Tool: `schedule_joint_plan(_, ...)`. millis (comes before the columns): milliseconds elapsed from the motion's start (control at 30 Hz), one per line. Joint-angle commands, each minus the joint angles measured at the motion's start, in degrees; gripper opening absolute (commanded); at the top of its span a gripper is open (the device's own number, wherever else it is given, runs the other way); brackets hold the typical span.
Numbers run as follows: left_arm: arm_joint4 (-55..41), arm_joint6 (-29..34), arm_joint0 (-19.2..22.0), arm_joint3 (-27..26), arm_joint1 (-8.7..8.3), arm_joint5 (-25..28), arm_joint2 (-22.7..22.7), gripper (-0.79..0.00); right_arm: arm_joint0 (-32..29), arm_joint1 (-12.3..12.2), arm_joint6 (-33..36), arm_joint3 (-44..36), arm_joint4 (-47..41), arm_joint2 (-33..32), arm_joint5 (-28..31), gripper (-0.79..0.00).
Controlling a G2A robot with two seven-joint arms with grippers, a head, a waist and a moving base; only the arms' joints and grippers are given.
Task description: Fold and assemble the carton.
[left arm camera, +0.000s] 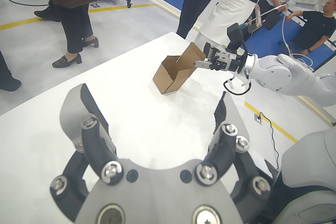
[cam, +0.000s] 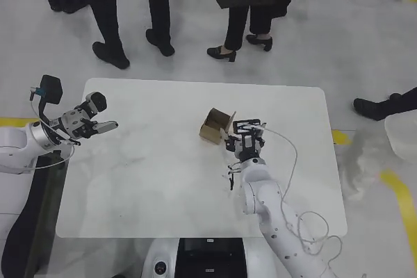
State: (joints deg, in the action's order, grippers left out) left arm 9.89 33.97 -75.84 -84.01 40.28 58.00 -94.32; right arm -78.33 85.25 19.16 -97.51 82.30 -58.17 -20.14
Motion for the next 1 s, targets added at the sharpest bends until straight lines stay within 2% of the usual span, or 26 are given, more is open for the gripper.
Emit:
schedule_joint_plan(0,0.01,-0.01,0.0,0.0,0.0,0.0,0.0,0.0,-0.21,-0.01,-0.21,-0.2,-3.96,-0.59,3.5,0.0)
schedule_joint_plan(167,0.01,-0.01,0.0,0.0,0.0,0.0,0.0,0.0,1.22,0.41,-2.49,2.34,-13.37,-0.96,10.0,-0.006)
schedule_joint_plan(267,0.01,-0.01,0.0,0.0,0.0,0.0,0.0,0.0,2.2,0.73,-3.75,4.42,-18.83,-1.21,12.67,-0.126)
schedule_joint_plan(367,0.01,-0.01,0.0,0.0,0.0,0.0,0.0,0.0,2.82,0.91,-4.76,5.99,-21.75,-1.57,13.6,-0.12)
schedule_joint_plan(467,0.01,-0.01,0.0,0.0,0.0,0.0,0.0,0.0,2.84,0.94,-5.91,6.84,-24.39,-2.5,14.52,-0.191)
schedule_joint_plan(533,0.01,-0.01,0.0,0.0,0.0,0.0,0.0,0.0,2.69,0.91,-6.08,7.13,-26.55,-3.36,15.27,-0.265)
schedule_joint_plan(567,0.01,-0.01,0.0,0.0,0.0,0.0,0.0,0.0,2.67,0.86,-6.17,7.16,-27.05,-3.81,15.44,-0.348)
schedule_joint_plan(600,0.01,-0.01,0.0,0.0,0.0,0.0,0.0,0.0,2.53,0.84,-6.27,7.11,-28.05,-4.2,15.78,-0.397)
schedule_joint_plan(667,0.01,-0.01,0.0,0.0,0.0,0.0,0.0,0.0,2.46,0.72,-6.17,7.07,-28.63,-4.84,16.31,-0.446)
schedule_joint_plan(967,0.01,-0.01,0.0,0.0,0.0,0.0,0.0,0.0,2.25,0.19,-3.61,5.99,-29.62,-6.93,17.04,-0.533)
